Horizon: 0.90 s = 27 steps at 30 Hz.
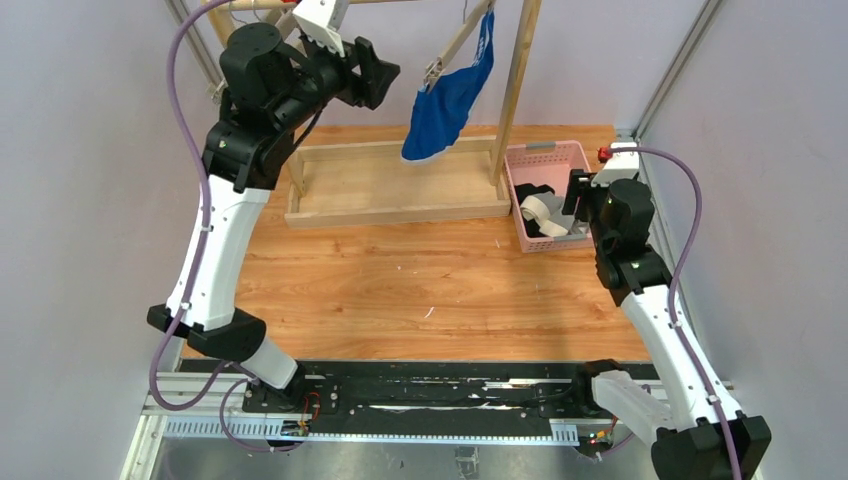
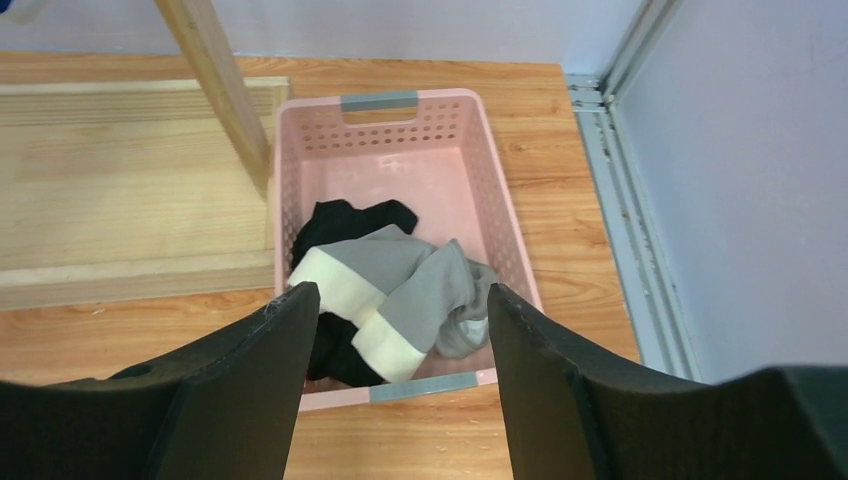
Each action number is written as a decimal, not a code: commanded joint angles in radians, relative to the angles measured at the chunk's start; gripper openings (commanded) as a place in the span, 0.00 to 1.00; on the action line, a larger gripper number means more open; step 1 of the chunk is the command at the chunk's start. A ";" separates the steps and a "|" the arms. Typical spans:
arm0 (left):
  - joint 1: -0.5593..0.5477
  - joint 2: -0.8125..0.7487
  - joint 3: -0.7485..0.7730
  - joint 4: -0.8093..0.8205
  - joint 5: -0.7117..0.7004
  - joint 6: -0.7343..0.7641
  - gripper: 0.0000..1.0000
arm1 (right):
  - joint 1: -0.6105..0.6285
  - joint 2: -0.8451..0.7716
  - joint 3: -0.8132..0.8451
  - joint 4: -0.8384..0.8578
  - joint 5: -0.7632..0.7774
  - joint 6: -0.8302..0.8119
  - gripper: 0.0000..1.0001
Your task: Remove the underwear clipped to the hanger
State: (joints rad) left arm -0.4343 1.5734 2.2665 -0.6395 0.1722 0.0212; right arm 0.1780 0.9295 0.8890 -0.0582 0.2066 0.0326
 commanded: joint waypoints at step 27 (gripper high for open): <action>-0.064 0.337 0.203 0.300 0.049 -0.071 0.70 | 0.224 -0.055 -0.071 -0.089 0.041 -0.020 0.62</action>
State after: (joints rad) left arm -0.4889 1.9099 2.4489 -0.3630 0.2401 -0.0601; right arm 0.3820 0.8860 0.8379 -0.1341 0.2447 0.0406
